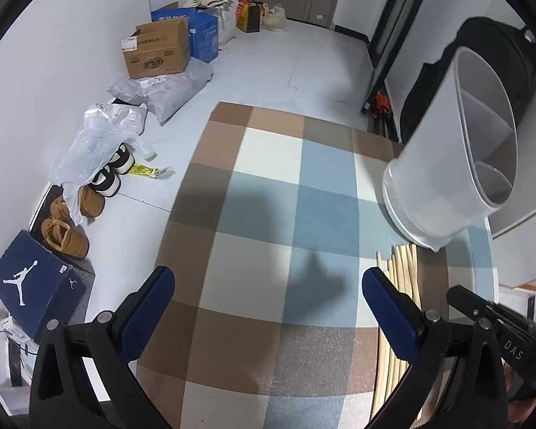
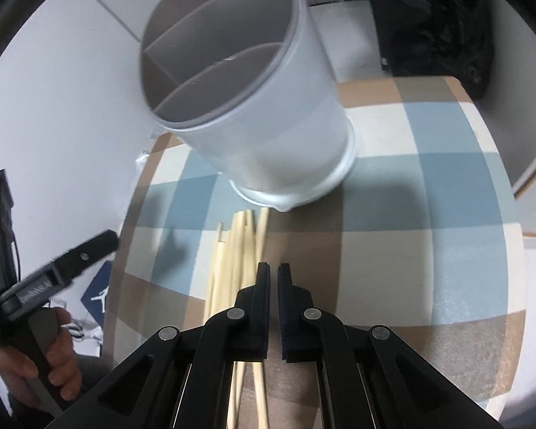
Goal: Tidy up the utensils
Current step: 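Close the right gripper on one wooden stick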
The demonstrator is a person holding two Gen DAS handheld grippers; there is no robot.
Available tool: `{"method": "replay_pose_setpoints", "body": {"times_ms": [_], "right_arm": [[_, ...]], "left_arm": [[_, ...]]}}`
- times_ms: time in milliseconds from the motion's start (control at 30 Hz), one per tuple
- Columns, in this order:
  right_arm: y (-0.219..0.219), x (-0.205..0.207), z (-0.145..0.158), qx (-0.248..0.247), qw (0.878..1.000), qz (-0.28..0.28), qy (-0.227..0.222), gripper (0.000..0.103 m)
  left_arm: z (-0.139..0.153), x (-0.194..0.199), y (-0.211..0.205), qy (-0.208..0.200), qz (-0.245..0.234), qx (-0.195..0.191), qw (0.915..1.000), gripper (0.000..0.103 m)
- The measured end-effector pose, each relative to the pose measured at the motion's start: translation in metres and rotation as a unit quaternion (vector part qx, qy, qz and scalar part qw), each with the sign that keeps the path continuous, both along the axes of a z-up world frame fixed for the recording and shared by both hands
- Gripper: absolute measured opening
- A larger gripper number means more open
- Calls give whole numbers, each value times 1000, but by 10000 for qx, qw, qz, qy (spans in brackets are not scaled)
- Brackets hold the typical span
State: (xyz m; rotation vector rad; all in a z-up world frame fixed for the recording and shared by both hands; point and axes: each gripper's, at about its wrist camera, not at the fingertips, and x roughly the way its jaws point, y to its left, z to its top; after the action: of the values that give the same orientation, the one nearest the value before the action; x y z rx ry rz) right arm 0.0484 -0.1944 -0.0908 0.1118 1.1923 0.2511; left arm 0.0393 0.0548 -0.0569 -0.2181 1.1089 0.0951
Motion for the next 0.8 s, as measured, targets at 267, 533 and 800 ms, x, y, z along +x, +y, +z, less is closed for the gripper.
{"method": "replay_pose_setpoints", "body": {"times_ms": [267, 533, 800], "right_arm": [[48, 17, -11, -650, 9949, 766, -68, 23], [53, 28, -27, -1205, 9886, 899, 90, 16], [28, 30, -26, -461, 9975, 436, 296, 5]], "left_arm": [[-2, 1, 1, 33, 28, 91, 9999, 102], [-4, 2, 0, 68, -76, 142, 9998, 102], [-8, 2, -8, 172, -325, 136, 9992, 102]]}}
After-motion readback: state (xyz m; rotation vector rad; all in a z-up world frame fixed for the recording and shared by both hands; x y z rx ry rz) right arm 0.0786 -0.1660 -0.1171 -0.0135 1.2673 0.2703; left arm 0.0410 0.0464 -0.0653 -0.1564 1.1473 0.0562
